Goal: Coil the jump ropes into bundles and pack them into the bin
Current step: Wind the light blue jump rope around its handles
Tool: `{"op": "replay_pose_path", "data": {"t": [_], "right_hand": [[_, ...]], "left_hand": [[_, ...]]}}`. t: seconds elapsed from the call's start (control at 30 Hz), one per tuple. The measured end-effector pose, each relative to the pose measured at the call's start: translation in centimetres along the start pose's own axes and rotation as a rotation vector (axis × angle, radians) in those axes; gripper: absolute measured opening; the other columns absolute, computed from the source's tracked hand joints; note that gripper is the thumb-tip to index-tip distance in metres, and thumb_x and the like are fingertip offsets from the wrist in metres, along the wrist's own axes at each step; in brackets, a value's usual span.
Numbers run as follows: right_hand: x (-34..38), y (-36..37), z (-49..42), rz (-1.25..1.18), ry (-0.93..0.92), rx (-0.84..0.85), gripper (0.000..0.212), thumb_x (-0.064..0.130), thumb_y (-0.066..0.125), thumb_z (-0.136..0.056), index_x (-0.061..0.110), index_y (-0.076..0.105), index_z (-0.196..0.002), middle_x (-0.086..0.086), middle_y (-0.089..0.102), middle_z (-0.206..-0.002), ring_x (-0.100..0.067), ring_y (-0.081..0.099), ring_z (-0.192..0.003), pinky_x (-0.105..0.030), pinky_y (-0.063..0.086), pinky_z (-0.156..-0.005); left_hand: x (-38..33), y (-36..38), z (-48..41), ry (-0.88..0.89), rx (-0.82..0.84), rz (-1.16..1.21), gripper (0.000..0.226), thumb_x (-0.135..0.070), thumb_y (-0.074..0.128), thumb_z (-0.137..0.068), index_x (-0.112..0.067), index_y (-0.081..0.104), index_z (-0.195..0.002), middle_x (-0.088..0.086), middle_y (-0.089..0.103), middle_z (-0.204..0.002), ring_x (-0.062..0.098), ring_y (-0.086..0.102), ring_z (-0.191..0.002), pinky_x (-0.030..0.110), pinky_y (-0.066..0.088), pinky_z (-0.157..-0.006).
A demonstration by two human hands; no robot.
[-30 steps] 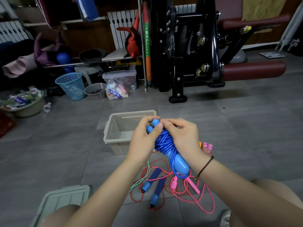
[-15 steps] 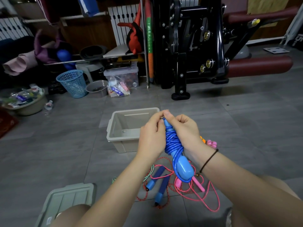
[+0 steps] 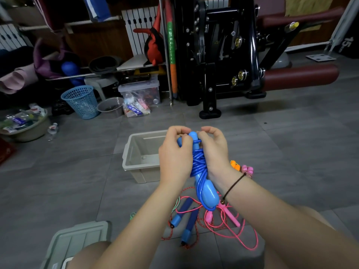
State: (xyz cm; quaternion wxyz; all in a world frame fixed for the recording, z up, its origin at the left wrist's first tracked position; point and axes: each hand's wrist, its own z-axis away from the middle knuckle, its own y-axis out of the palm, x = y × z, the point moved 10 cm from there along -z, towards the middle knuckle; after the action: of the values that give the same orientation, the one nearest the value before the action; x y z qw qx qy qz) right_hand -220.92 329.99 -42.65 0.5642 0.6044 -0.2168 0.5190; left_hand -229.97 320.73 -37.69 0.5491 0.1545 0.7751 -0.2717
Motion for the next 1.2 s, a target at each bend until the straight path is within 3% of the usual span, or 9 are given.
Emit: {"op": "replay_pose_path", "data": {"t": [0.2,0.33,0.5,0.6,0.73,0.8,0.93,1.07,1.2], "right_hand": [[1.4,-2.2,-1.1,0.113,-0.106,-0.078,0.034,-0.009,0.050,-0.083,0.024,0.049,-0.091,0.002,0.041,-0.061,-0.010,0.043,-0.049,-0.023,0.040,-0.048],[1.8,-3.3,-1.3,0.263,-0.141,-0.081,0.041,-0.013,0.046,-0.078,0.026,0.052,-0.090,0.002,0.037,-0.061,-0.013,0.039,-0.055,-0.029,0.037,-0.054],[3.1,-3.6,-0.9,0.627,-0.263,-0.014,0.029,0.003,0.053,-0.084,0.028,0.053,-0.099,0.006,0.046,-0.064,-0.007,0.045,-0.057,-0.022,0.039,-0.057],[2.4,-4.1,-1.8,0.564,-0.166,0.008,0.007,0.022,0.050,-0.093,0.026,0.055,-0.096,0.004,0.057,-0.073,-0.009,0.053,-0.061,-0.022,0.040,-0.056],[-1.5,-5.4,-1.9,0.660,0.248,0.104,0.056,0.061,0.029,-0.094,0.017,0.057,-0.112,-0.008,0.064,-0.105,-0.026,0.064,-0.087,-0.035,0.051,-0.073],[-3.0,-5.2,-0.7,0.616,0.376,0.188,0.065,0.069,0.024,-0.090,0.018,0.054,-0.116,-0.009,0.065,-0.097,-0.026,0.065,-0.067,-0.032,0.054,-0.057],[-1.8,-6.2,-1.2,0.422,0.334,0.042,0.052,0.061,0.036,-0.093,0.013,0.055,-0.102,-0.002,0.059,-0.049,-0.016,0.049,-0.033,-0.019,0.042,-0.036],[0.3,-7.0,-2.0,0.610,0.164,-0.019,0.047,0.054,0.044,-0.093,0.009,0.056,-0.098,-0.008,0.060,-0.062,-0.017,0.052,-0.038,-0.019,0.041,-0.036],[0.2,-6.0,-1.2,0.578,0.099,0.015,0.045,0.055,0.048,-0.090,0.011,0.054,-0.086,-0.006,0.061,-0.060,-0.016,0.055,-0.039,-0.022,0.041,-0.038]], "left_hand": [[-1.6,1.4,-0.5,0.187,0.088,-0.173,0.014,-0.025,0.057,-0.091,-0.020,0.062,-0.079,-0.007,0.050,-0.094,-0.010,0.048,-0.084,0.001,0.033,-0.072],[-0.4,3.6,-0.6,0.207,0.305,-0.200,0.038,-0.043,0.058,-0.087,-0.009,0.060,-0.070,0.003,0.052,-0.084,0.006,0.052,-0.081,0.015,0.039,-0.073],[2.8,5.4,-0.3,-0.052,0.556,-0.034,0.051,-0.052,0.062,-0.083,-0.005,0.057,-0.066,0.009,0.047,-0.065,0.017,0.046,-0.052,0.032,0.042,-0.056],[2.7,3.8,-1.5,-0.019,0.422,-0.086,0.048,-0.060,0.059,-0.075,-0.013,0.063,-0.065,0.017,0.055,-0.074,0.023,0.056,-0.060,0.044,0.053,-0.065],[3.4,-0.9,-3.5,-0.046,0.075,-0.085,0.048,-0.069,0.052,-0.072,-0.024,0.068,-0.072,0.004,0.061,-0.096,0.025,0.066,-0.080,0.049,0.055,-0.078],[4.0,-2.1,-3.5,-0.099,0.015,0.000,0.044,-0.060,0.061,-0.077,-0.016,0.068,-0.076,0.004,0.063,-0.095,0.018,0.068,-0.076,0.043,0.057,-0.076],[5.5,1.2,-0.9,-0.304,0.302,0.150,0.020,-0.024,0.075,-0.078,-0.007,0.063,-0.082,0.011,0.070,-0.083,0.016,0.068,-0.067,0.037,0.060,-0.073],[6.8,1.7,0.8,-0.294,0.355,0.051,0.024,-0.023,0.075,-0.078,-0.007,0.057,-0.073,0.006,0.062,-0.071,0.016,0.061,-0.061,0.044,0.057,-0.073],[5.4,-0.2,0.2,-0.025,0.191,-0.144,0.035,-0.038,0.053,-0.094,-0.011,0.057,-0.071,0.009,0.055,-0.069,0.022,0.057,-0.061,0.043,0.050,-0.067]]}}
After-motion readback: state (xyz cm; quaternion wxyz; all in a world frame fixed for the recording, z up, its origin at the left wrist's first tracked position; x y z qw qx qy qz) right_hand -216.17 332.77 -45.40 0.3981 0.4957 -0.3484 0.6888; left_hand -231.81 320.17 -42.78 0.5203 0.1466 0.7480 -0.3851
